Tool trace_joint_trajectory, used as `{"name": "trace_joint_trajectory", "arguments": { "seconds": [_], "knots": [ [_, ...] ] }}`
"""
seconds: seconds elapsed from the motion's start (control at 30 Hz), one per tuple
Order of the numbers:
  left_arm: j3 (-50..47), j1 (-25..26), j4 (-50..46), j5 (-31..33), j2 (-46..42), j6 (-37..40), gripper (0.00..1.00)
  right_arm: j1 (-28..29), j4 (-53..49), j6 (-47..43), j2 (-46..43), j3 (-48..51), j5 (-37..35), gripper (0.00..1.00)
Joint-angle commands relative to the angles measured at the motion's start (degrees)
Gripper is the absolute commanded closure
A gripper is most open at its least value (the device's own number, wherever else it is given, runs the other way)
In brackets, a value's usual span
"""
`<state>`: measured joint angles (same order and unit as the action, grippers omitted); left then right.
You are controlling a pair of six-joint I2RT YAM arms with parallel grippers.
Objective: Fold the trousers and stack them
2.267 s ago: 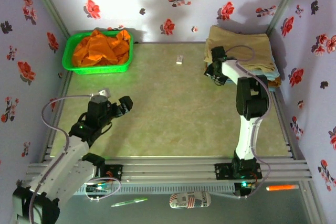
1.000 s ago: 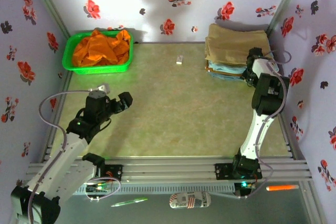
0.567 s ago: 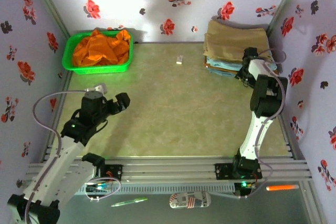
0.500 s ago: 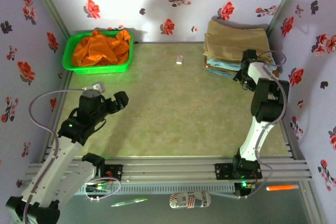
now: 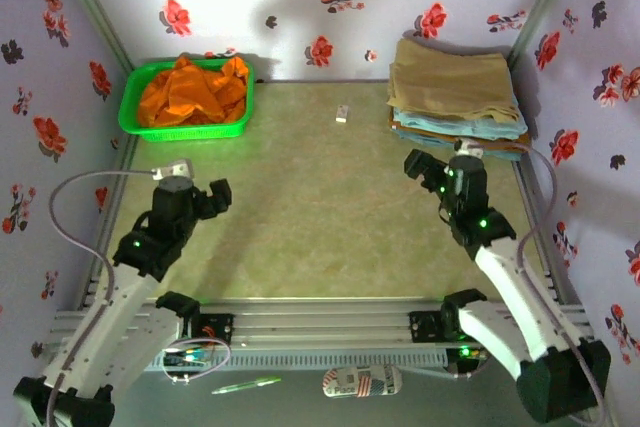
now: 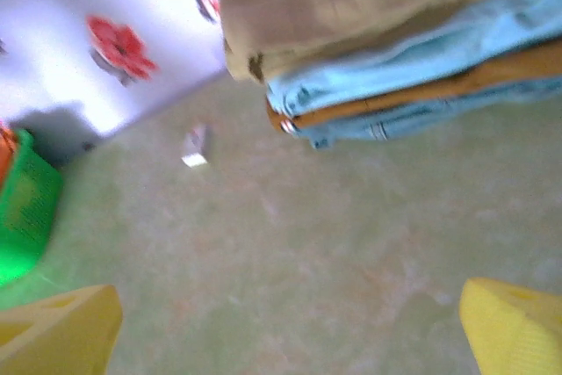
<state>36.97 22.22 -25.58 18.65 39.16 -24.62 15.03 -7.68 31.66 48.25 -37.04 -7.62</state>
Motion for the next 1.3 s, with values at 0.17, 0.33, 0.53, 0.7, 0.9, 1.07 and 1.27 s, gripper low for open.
{"name": "trace_joint_trajectory", "arguments": {
  "seconds": [0.17,0.33,0.53,0.7,0.9,1.07,1.27],
  "knots": [
    [-25.91,-1.66,57.09,15.53,1.02,31.36,0.0,0.28,31.44,-19.12,1.53,16.29,-10.47,0.01],
    [-27.31,-6.1,70.05,13.3,17.02,28.38,0.0,-1.48,38.18,-25.66,7.43,18.43,-16.95,0.01],
    [-25.8,-12.16,85.62,9.93,36.2,26.04,0.0,-8.24,48.61,-27.36,19.1,20.02,-4.2,0.01],
    [-22.88,-17.18,88.46,0.76,45.33,24.92,0.0,-9.26,59.89,-34.34,28.49,22.39,1.79,0.01],
    [-17.98,-19.54,84.44,-0.8,49.67,23.19,0.0,-11.61,83.78,-29.74,43.96,25.9,-5.75,0.01],
    [-15.37,-20.13,78.87,-0.77,49.47,21.7,0.0,-12.62,59.84,-25.5,41.39,15.31,-10.76,0.01],
    [-15.44,-20.11,78.85,-0.87,49.36,21.63,0.0,-12.74,58.65,-25.96,40.73,15.23,-8.66,0.01]
  ]
}}
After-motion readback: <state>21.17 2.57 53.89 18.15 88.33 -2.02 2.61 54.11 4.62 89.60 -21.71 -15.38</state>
